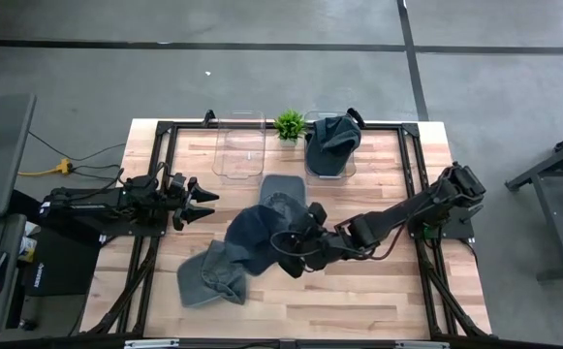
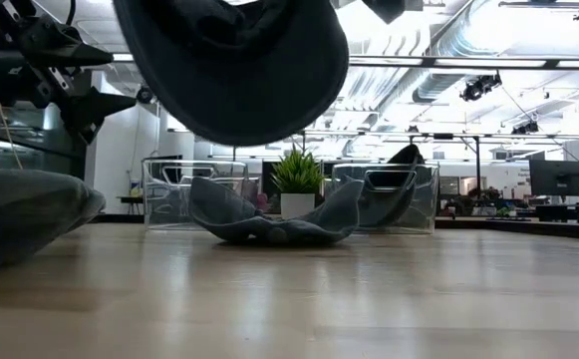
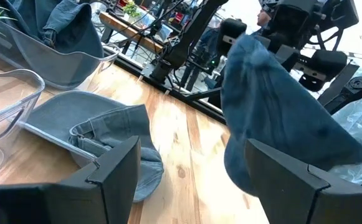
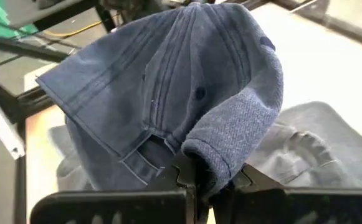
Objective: Pick & Place hat
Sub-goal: Put the blue cap into the right transparent bin
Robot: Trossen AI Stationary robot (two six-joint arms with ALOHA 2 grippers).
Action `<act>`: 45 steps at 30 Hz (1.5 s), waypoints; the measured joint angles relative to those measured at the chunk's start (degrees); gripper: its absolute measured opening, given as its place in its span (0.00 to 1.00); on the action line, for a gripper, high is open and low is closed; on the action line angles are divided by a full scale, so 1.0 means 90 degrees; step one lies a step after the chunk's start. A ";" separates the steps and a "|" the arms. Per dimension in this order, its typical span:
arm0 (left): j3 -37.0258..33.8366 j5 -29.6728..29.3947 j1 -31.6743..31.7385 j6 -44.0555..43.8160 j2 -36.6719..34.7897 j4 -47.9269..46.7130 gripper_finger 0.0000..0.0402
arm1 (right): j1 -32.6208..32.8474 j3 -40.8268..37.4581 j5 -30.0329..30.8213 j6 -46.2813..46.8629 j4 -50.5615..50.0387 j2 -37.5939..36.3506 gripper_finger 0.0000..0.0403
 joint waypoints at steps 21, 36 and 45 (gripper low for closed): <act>0.0000 0.0002 0.0000 0.0000 0.0000 0.0000 0.66 | 0.0029 -0.2157 0.1552 -0.0118 -0.0571 -0.2503 0.03; 0.0000 0.0002 0.0000 -0.0001 0.0000 0.0000 0.66 | 0.0119 -0.3720 0.1721 -0.0835 -0.0621 -0.4680 0.03; 0.0000 0.0002 -0.0002 -0.0001 0.0000 0.0000 0.66 | -0.0095 -0.4311 0.1715 -0.1005 -0.0617 -0.5875 0.03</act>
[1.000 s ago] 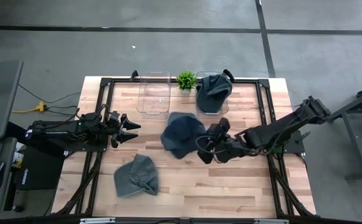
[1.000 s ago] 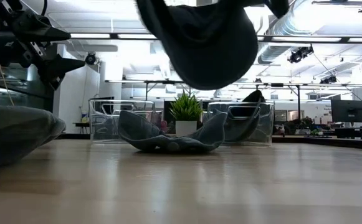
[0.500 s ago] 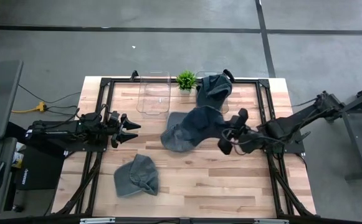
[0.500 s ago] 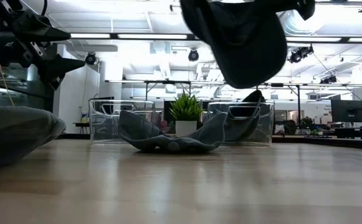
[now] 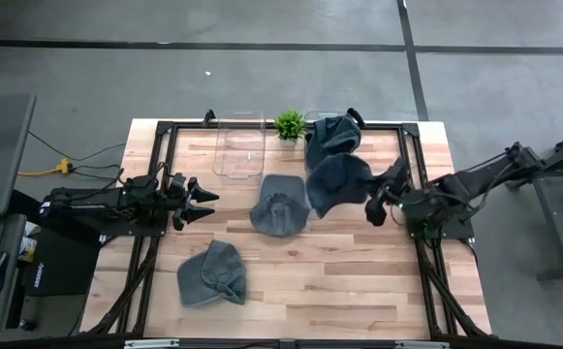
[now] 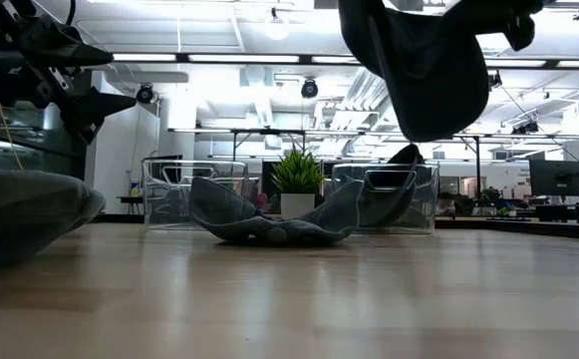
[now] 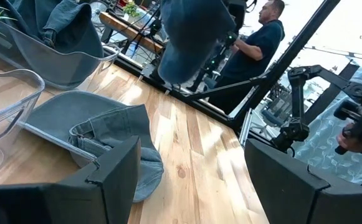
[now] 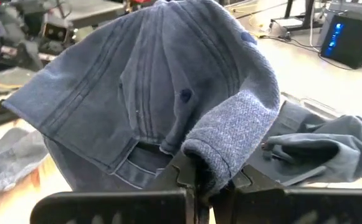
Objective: Pick & Place hat
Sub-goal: Put the blue cap into the right transparent bin
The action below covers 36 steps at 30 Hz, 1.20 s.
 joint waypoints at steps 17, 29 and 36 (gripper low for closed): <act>0.0000 -0.0002 0.0002 0.0001 0.0000 0.0000 0.66 | -0.1706 0.0003 -0.0588 0.0894 0.0620 -0.0055 0.03; 0.0000 -0.0002 0.0002 -0.0001 0.0000 0.0000 0.66 | -0.3622 0.0936 -0.1433 0.1890 0.0630 0.1029 0.03; 0.0000 -0.0002 0.0002 0.0001 0.0000 0.0000 0.66 | -0.4291 0.1105 -0.1854 0.2650 0.0624 0.1616 0.03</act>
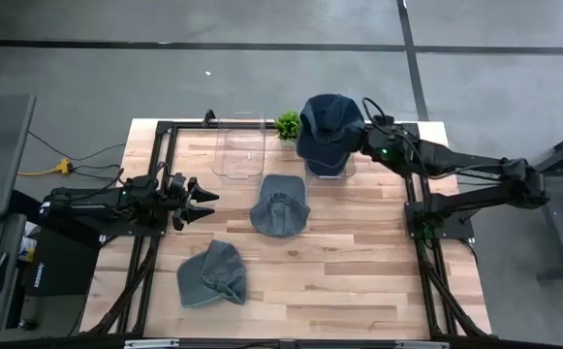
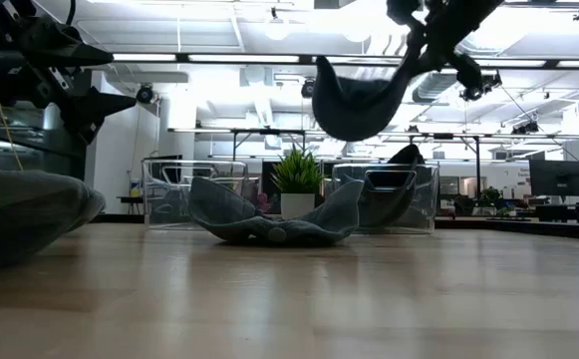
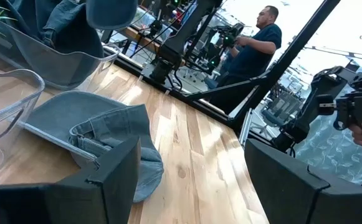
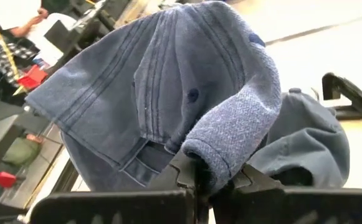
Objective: Pick & Place hat
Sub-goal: Put the blue cap into the right transparent bin
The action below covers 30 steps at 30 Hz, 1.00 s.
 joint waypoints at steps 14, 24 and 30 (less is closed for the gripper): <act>0.0000 0.0000 -0.0002 0.0000 -0.0002 0.0000 0.66 | -0.0280 -0.0007 -0.0052 0.0870 -0.0793 0.0244 0.03; 0.0000 0.0000 -0.0002 0.0000 0.0000 0.0000 0.66 | -0.0609 -0.0007 -0.0159 0.1058 -0.1513 0.0247 0.02; 0.0000 -0.0002 0.0000 0.0000 0.0000 0.0000 0.66 | -0.0809 -0.0015 -0.0343 0.1031 -0.1718 0.0410 0.03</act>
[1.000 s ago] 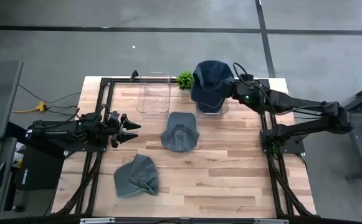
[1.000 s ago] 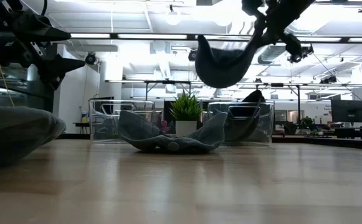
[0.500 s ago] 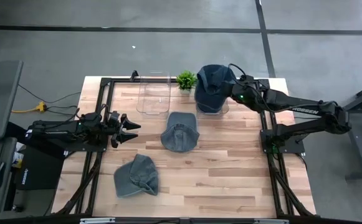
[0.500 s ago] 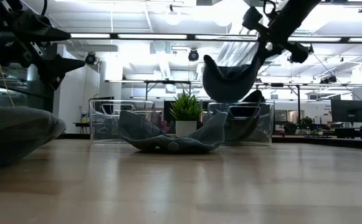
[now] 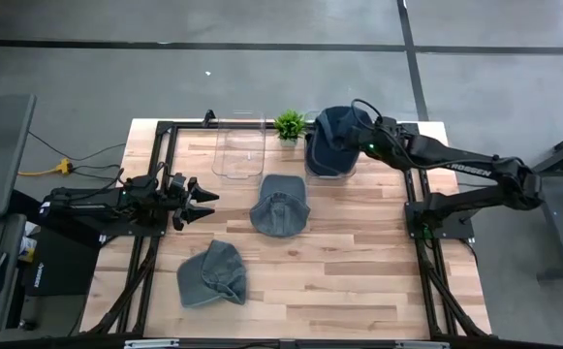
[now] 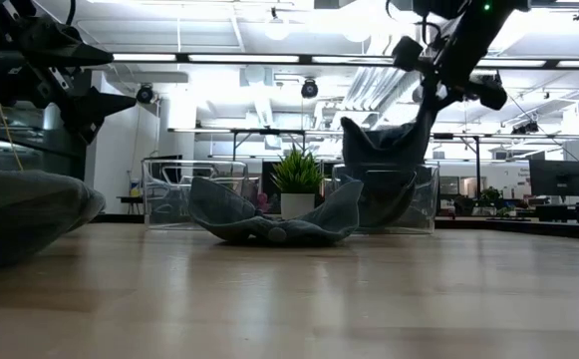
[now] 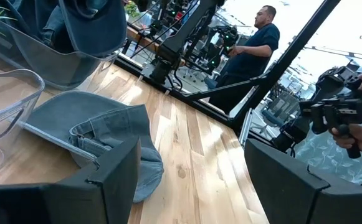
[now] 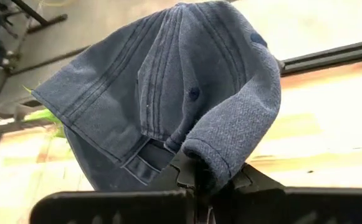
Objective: Pick & Place hat
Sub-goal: Put the blue cap into the right transparent bin
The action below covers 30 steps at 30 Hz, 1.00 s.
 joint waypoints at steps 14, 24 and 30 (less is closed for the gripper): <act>0.0000 0.0000 -0.0001 0.0000 0.0000 0.0000 0.66 | -0.0604 0.0000 -0.0541 -0.0346 0.0053 0.0794 0.02; 0.0000 0.0000 -0.0002 0.0000 0.0000 0.0000 0.66 | -0.0995 0.0002 -0.1041 -0.0764 0.0195 0.1426 0.02; 0.0000 0.0001 -0.0001 -0.0001 0.0000 0.0000 0.66 | -0.1139 0.0012 -0.1206 -0.1062 0.0293 0.1740 0.03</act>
